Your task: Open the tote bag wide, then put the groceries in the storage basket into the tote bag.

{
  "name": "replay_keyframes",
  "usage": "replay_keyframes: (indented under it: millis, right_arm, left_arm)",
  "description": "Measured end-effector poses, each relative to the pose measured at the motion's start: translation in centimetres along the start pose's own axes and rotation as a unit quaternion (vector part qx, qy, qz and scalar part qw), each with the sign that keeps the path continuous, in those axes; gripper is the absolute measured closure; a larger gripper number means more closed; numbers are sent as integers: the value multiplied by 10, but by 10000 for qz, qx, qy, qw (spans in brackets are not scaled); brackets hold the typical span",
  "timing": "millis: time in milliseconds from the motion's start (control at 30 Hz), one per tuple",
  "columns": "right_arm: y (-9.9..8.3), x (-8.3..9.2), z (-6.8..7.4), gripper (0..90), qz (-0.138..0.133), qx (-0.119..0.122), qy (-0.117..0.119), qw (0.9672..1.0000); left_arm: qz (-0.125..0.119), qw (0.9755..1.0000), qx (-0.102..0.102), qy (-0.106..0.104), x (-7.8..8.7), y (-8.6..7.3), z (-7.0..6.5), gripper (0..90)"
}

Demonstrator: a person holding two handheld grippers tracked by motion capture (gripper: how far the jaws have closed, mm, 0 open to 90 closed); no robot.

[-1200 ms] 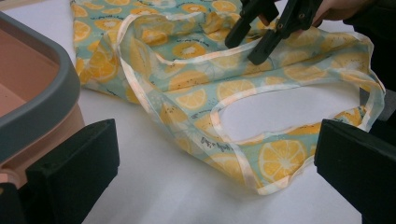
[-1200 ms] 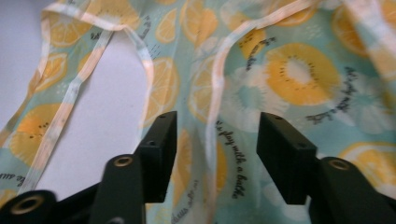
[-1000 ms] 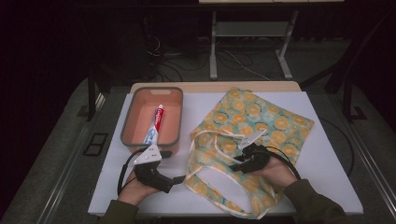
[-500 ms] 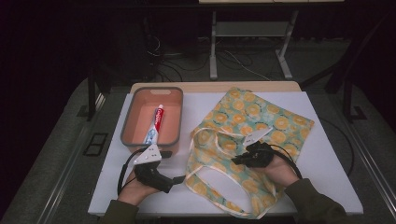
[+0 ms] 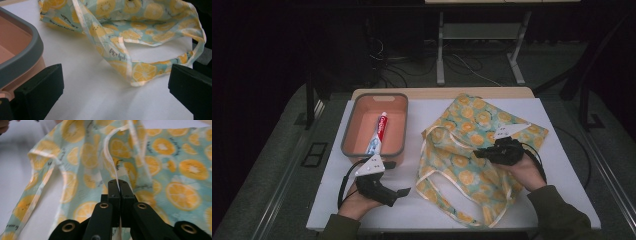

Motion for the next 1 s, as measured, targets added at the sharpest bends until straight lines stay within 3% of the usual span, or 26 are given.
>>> replay_keyframes:
  millis: [300,600,767,1000]
  right_arm:
    - [11,-1,-34,892,-246,-354,-288,9987]
    - [11,-2,-38,892,-236,-383,-319,9985]
    - [11,-4,-37,893,-214,-363,-311,9986]
    - [12,-5,-37,892,-191,-318,-318,9988]
  left_arm:
    - [-74,10000,-28,52,6,9,5,0]
    - [-163,9998,21,91,18,28,16,0]
    - [-121,9996,20,272,24,39,31,0]
    - [-218,9984,125,510,27,56,65,0]
Point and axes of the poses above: each handheld gripper's, and its own axes: x roughly backward along the jaws, y roughly out of its top, z roughly to its left, the point moved 6 cm from there along -x, roughly forward along the jaws, and after that the axes turned 6 degrees about -x, right-handed, at the moved point
